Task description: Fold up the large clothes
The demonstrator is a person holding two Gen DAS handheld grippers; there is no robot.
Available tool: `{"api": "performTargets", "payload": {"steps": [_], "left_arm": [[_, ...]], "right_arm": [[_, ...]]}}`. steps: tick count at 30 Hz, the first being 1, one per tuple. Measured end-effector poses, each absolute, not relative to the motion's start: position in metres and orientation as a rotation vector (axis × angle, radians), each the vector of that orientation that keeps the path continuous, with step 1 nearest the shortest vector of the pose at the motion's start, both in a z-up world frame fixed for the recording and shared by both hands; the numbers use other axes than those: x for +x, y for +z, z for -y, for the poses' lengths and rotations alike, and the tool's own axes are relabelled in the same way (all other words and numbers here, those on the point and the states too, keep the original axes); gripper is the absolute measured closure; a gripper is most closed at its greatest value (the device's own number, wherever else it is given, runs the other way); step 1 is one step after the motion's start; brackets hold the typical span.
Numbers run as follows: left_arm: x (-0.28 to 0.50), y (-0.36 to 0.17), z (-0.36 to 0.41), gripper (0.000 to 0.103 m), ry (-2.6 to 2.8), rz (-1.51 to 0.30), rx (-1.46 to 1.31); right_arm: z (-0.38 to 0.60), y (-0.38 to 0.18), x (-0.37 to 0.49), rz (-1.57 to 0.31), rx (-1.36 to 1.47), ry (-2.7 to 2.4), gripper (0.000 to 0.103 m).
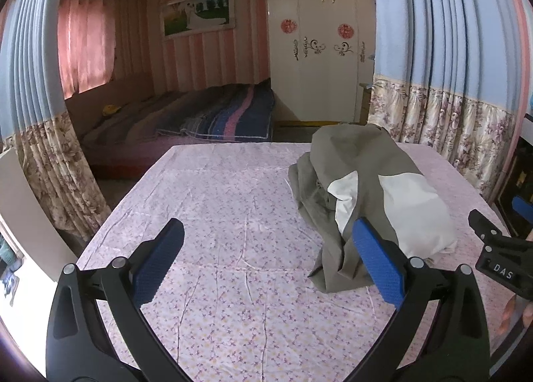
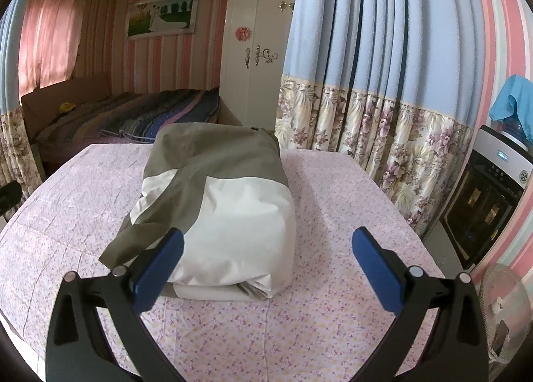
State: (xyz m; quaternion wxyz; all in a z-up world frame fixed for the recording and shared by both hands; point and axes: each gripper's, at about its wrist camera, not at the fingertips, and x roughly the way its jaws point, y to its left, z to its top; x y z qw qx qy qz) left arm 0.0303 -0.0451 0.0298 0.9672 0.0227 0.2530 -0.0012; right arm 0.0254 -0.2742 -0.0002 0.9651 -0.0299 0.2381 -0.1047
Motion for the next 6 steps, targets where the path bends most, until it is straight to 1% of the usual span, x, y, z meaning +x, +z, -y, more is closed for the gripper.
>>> {"api": "performTargets", "payload": {"steps": [6], "left_arm": [[0.0316, 0.0294, 0.0468, 0.003, 0.011, -0.51, 0.053]], "right_arm": [[0.2712, -0.0011, 0.0267, -0.481, -0.068, -0.21, 0.002]]}}
